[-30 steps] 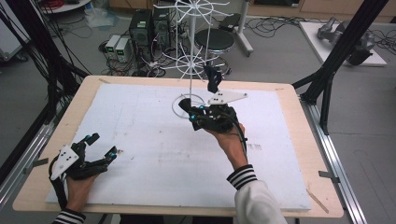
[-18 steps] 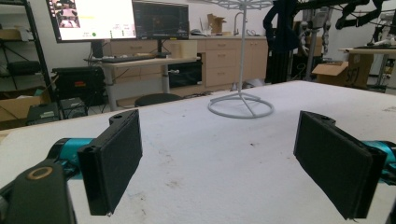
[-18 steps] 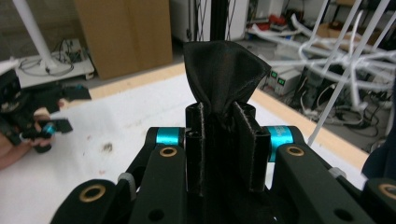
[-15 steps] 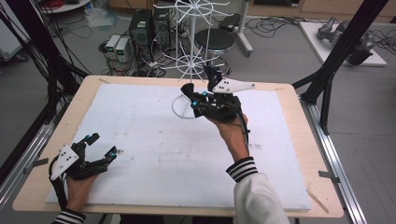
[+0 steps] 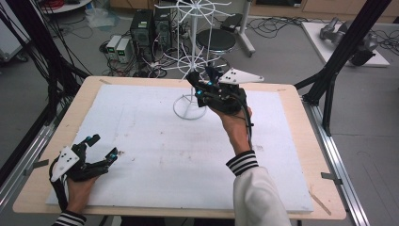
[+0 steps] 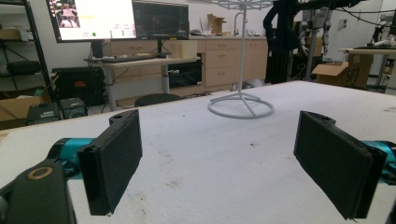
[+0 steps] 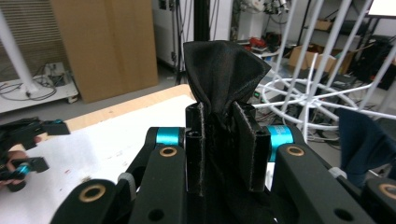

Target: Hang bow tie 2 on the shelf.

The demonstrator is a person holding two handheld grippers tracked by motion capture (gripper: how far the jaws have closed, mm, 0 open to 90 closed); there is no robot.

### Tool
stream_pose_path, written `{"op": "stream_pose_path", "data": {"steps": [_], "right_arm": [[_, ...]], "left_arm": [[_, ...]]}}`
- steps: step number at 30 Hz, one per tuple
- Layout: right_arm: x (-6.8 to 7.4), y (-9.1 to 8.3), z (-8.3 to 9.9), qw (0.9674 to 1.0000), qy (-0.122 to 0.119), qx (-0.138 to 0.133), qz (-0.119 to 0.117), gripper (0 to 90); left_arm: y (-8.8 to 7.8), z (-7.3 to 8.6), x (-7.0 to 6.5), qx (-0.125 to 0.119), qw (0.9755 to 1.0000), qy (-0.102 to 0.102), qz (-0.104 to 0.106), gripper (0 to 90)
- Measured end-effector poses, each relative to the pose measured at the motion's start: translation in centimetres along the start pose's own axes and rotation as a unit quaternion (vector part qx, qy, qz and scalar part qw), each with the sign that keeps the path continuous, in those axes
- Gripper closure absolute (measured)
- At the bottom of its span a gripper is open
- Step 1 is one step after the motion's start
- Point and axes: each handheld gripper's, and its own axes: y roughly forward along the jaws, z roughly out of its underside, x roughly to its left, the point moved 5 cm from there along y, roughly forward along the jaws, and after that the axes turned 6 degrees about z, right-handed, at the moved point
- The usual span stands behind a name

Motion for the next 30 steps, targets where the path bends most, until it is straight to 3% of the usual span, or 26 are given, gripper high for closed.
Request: {"op": "stream_pose_path", "data": {"steps": [10, 19, 30], "right_arm": [[-0.6, 0.6, -1.3, 0.9997, 0.0, -0.018, 0.016, 75.3], [-0.8, 1.8, -1.9, 0.9988, -0.018, -0.025, 0.038, 75.3], [-0.9, 3.0, -2.4, 0.9983, -0.013, -0.041, 0.039, 75.3]], "left_arm": [[0.0, 0.0, 0.0, 0.001, 1.0, 0.001, 0.0, 15.8], [0.0, 0.0, 0.0, -0.002, 1.0, -0.002, 0.0, 15.8], [0.0, 0.0, 0.0, -0.002, 1.0, -0.002, 0.0, 15.8]]}}
